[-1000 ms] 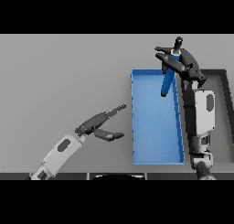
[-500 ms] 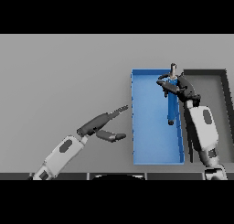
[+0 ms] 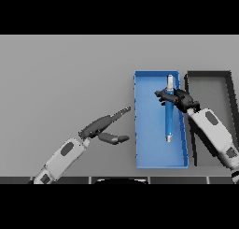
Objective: Pick up the blue pipe and place it into the blue bin.
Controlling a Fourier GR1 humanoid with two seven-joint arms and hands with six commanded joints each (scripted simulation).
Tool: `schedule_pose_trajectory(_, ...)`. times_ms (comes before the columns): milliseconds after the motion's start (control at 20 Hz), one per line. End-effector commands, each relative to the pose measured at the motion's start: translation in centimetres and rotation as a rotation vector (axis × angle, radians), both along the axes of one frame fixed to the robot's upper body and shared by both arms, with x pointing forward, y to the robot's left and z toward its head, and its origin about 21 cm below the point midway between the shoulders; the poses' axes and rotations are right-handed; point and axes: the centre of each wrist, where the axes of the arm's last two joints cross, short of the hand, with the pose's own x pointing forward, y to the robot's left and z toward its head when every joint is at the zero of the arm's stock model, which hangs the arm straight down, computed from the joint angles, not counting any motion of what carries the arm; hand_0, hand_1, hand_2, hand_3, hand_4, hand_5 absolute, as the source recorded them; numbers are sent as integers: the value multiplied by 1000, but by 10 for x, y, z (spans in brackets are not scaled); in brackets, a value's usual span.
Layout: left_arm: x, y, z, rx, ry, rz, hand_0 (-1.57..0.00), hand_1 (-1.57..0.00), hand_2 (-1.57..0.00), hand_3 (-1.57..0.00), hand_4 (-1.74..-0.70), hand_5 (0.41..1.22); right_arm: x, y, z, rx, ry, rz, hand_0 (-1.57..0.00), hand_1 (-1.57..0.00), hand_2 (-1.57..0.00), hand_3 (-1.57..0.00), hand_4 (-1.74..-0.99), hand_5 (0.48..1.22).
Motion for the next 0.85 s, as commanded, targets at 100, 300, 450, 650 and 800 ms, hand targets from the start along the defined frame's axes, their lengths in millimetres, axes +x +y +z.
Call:
schedule_pose_trajectory(100,-2,2,-2,-10,-8,-3,1,1,1,1,-831,473,-3,5,1,-78,-23,61,-157,-148,-142,-86,-1196,933)
schedule_pose_trajectory(300,-5,2,-1,-15,-6,-5,1,1,1,1,-830,471,-4,4,2,-103,-32,65,-79,-60,-58,-35,-1196,838)
schedule_pose_trajectory(450,-5,7,-3,-9,-8,7,1,1,1,1,-828,472,-5,7,1,-110,-42,59,-40,-30,-29,-17,-1182,795)
schedule_pose_trajectory(650,-6,4,1,-7,-21,-4,1,1,1,1,-826,472,-5,7,1,-120,-49,70,-20,-15,-14,-8,-1186,772)
schedule_pose_trajectory(800,-5,5,3,-6,-16,3,1,1,1,1,-826,474,-4,9,-1,-110,-52,78,-20,-15,-14,-8,-1186,769)
